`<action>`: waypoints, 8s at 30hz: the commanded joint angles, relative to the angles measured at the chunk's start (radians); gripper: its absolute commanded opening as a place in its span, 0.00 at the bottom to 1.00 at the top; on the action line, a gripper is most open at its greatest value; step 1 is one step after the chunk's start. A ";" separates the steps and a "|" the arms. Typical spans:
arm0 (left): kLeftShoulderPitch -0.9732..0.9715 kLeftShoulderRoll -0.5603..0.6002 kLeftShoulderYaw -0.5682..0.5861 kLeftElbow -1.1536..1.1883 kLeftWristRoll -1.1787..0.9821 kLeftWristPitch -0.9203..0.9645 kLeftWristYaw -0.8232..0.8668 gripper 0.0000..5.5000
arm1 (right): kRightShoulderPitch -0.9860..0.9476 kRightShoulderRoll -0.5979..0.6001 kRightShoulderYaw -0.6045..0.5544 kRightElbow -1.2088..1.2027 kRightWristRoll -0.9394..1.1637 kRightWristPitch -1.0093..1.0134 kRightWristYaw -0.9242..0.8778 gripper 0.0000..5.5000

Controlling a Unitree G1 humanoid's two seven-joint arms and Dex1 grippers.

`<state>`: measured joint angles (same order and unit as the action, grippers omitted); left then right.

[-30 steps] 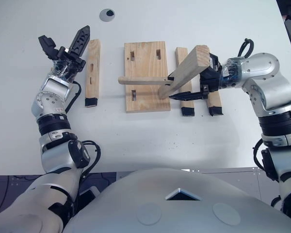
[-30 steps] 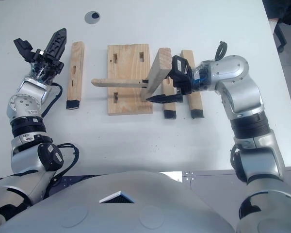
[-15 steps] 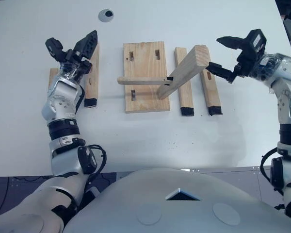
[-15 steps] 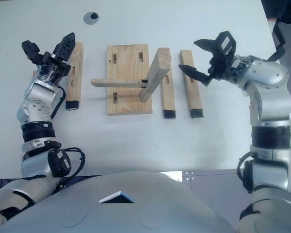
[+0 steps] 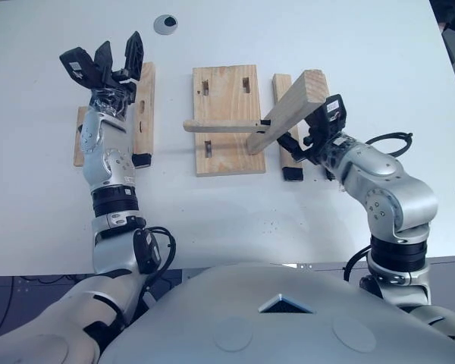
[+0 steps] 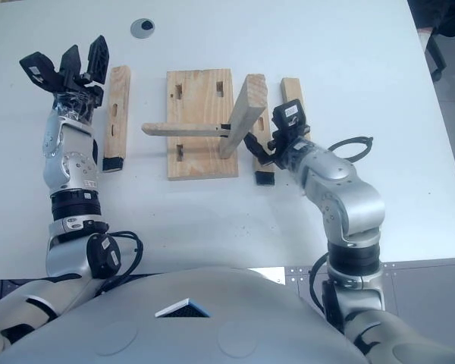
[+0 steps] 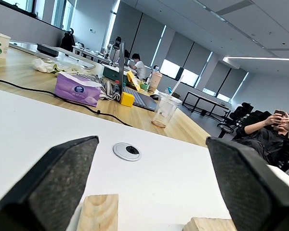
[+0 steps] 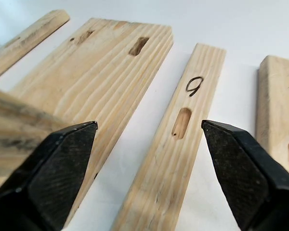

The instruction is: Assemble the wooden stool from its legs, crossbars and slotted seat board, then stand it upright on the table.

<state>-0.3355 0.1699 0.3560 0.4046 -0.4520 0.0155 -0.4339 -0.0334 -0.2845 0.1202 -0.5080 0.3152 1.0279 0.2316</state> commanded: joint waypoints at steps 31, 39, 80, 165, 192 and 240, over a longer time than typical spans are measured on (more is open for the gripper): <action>-0.201 0.076 -0.042 -0.054 -0.115 0.156 -0.110 0.75 | -0.287 0.095 -0.224 0.219 0.070 -0.237 0.071 0.37; -0.485 0.072 -0.108 -0.015 -0.328 0.404 -0.452 0.75 | -0.677 -0.062 -0.315 0.643 0.327 -0.442 0.696 0.37; -0.512 0.020 -0.110 -0.045 -0.448 0.676 -0.586 0.38 | -0.770 -0.091 -0.176 0.808 0.352 -0.326 0.939 0.37; 0.195 0.580 -0.200 -0.342 -0.145 0.250 -1.008 0.37 | -0.315 -0.112 -0.489 0.802 0.385 -0.509 0.581 0.75; 0.053 0.649 -0.390 -0.394 0.019 0.143 -1.018 0.37 | -0.282 -0.091 -0.448 0.848 0.352 -0.578 0.559 0.75; 0.242 0.561 -0.828 -0.348 0.044 0.338 -0.647 0.37 | -0.277 -0.037 -0.357 0.461 0.431 -0.516 0.445 0.75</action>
<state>-0.3026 0.7287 -0.2793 0.0741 -0.5724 0.0713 -1.1568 -0.2952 -0.3554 -0.2507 0.1326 0.6934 0.4593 0.7320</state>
